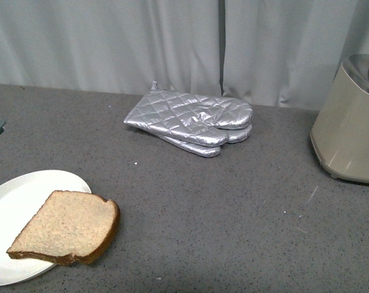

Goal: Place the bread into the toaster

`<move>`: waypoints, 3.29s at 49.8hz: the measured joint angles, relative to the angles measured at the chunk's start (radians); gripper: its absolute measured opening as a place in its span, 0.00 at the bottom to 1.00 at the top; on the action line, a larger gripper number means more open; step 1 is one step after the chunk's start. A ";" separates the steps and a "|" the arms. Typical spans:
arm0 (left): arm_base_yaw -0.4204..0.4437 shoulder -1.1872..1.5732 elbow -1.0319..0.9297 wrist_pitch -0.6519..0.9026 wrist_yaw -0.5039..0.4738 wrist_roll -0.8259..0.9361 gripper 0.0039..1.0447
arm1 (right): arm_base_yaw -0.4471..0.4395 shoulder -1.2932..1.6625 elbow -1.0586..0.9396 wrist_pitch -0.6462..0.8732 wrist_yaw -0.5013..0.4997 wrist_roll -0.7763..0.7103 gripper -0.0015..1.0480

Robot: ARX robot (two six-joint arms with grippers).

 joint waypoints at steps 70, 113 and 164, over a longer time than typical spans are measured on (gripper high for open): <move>0.000 0.000 0.000 0.000 0.000 0.000 0.94 | 0.000 0.000 0.000 0.000 0.000 0.000 0.91; 0.143 0.176 0.073 -0.141 0.369 -0.326 0.94 | 0.000 0.000 0.000 0.000 -0.001 0.000 0.91; 0.572 2.031 0.730 0.306 0.627 -0.171 0.94 | 0.000 0.000 0.000 0.000 0.000 0.000 0.91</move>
